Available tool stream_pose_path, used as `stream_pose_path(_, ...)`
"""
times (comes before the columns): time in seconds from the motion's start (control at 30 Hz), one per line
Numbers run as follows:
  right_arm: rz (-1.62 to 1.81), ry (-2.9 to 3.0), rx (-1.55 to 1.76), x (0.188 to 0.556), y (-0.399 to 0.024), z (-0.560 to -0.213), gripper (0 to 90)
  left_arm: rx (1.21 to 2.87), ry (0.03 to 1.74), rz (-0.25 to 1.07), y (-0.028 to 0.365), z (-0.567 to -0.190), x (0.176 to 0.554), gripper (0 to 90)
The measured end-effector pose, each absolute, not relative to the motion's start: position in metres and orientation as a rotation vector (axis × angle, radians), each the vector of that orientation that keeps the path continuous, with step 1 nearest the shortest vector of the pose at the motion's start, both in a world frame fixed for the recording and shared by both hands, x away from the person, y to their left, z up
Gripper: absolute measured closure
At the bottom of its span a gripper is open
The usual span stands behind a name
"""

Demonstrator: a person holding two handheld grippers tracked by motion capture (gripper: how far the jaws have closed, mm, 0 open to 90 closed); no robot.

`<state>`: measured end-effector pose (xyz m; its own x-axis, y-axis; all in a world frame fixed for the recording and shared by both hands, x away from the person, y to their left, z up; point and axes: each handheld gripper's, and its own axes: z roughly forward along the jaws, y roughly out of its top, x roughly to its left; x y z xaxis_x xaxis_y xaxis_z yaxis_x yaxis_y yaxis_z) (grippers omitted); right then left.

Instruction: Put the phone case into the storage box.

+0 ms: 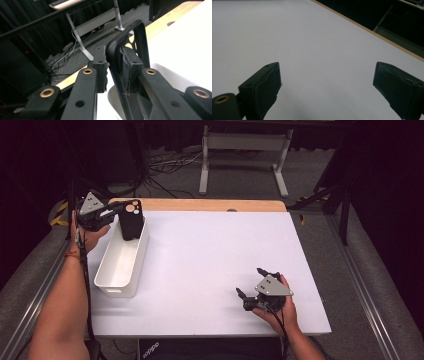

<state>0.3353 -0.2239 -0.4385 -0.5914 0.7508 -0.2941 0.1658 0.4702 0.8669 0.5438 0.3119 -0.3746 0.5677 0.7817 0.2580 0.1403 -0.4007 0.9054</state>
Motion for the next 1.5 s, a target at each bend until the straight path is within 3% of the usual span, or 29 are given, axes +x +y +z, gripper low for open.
stream_pose_path(0.63, 1.099, 2.052, 0.751, 0.336, -0.223, -0.440, 8.8, 1.958, 0.839, 0.877, 0.306, -0.389, 0.555, 78.0)
stream_pose_path(1.5, 1.096, 2.054, 0.739, 0.336, -0.223, -0.439, 9.1, 1.929, 0.908, 0.872, 0.308, -0.396, 0.558, 76.7)
